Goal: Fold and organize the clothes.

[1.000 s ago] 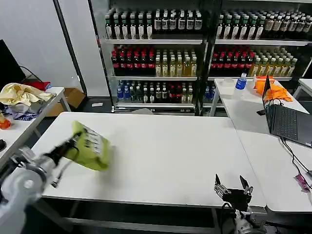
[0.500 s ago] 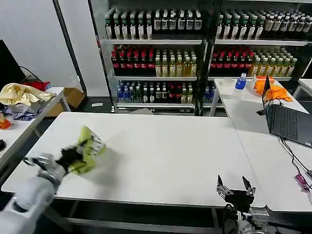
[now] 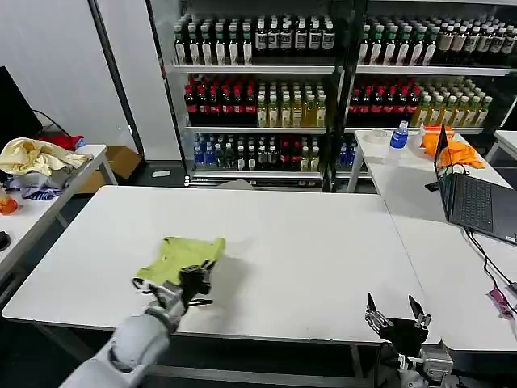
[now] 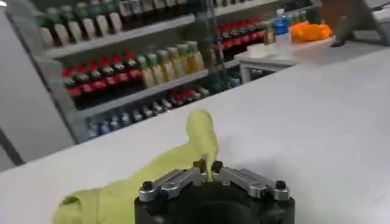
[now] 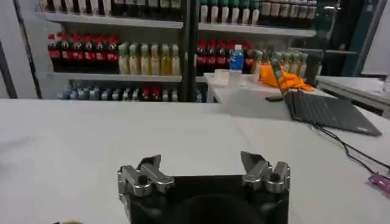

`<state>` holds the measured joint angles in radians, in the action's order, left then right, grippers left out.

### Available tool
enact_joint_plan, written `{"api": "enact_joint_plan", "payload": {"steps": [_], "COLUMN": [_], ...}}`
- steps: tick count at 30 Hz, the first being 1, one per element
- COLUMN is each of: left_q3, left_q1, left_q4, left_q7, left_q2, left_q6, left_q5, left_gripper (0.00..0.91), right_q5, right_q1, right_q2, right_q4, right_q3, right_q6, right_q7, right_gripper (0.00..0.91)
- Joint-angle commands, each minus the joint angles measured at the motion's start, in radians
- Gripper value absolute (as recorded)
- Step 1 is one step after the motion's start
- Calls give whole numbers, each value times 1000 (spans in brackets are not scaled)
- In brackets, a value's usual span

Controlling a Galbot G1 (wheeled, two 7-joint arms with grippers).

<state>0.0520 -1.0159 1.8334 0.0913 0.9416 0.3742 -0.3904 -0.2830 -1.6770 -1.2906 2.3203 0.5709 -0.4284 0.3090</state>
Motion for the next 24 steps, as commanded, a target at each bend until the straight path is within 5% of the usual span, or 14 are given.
{"api": "enact_joint_plan", "payload": {"steps": [1,11,12,13,24], "left_q3": [-230,-259,-261,-261,-120], "left_q1": [285,375,378,379,286], "left_q4": [-190,-267,-268,-270,-128], "left_q7": [100,154,154,148,131], "left_q2": [259,367,369,372,329], "left_q6": [111,89,80,60,-104], "left_q5": [-133,-230,-233,-253,-445], "left_gripper": [20,50,574,907,907], "right_q5": [2,1,1,2,37], "right_q1": [-5,6,6,5,17], "right_q2": [1,0,0,-1,-1], "right_q4": [3,16,17,18,20], "right_q3": [9,7,7,8,-11], "right_q6": [2,-7,-7,-8,-3], "right_q7": [-2,-3,-3,-4,-21], "right_gripper": [907,907,907,907,907]}}
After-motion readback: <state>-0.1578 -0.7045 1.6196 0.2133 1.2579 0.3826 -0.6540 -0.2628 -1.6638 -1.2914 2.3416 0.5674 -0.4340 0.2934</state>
